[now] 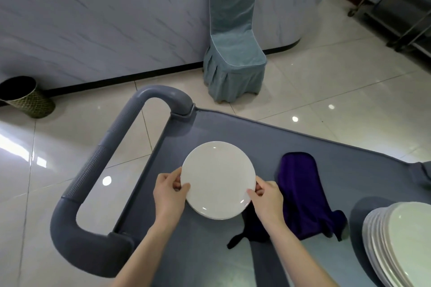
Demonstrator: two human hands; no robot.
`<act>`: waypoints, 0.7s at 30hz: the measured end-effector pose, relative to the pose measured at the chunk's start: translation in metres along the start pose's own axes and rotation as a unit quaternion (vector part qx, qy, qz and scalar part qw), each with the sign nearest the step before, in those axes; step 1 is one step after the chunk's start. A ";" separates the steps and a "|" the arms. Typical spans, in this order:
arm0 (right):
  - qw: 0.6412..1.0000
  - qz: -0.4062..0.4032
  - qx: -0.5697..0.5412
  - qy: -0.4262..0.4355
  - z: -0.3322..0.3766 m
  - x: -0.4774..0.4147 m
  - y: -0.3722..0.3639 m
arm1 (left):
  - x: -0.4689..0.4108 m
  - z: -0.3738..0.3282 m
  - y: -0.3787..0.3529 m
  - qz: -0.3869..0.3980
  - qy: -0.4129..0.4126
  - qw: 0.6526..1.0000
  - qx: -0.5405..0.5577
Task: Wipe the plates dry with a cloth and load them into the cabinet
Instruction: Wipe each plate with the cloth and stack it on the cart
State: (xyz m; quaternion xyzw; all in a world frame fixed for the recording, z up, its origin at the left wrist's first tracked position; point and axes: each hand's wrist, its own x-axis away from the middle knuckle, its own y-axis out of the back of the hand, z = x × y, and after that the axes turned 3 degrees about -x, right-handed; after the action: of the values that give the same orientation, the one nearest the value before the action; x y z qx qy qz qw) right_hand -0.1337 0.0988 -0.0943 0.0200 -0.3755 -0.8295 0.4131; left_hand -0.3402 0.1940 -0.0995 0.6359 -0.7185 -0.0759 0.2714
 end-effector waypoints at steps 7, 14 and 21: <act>0.999 0.014 0.019 0.036 -0.005 -0.005 0.015 | 0.006 -0.005 -0.002 -0.023 -0.021 0.999 -0.040; 0.991 -0.012 -0.007 0.136 -0.010 0.016 0.078 | 0.041 -0.044 -0.033 -0.026 -0.126 0.992 0.000; 0.982 -0.068 0.054 0.167 -0.055 0.046 0.193 | 0.103 -0.106 -0.124 0.154 -0.227 0.962 -0.009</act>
State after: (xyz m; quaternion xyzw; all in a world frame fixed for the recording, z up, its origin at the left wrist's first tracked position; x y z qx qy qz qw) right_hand -0.0156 -0.0397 0.0023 0.2057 -0.3431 -0.8194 0.4106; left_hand -0.1851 0.0987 -0.0368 0.4815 -0.8495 -0.1824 0.1151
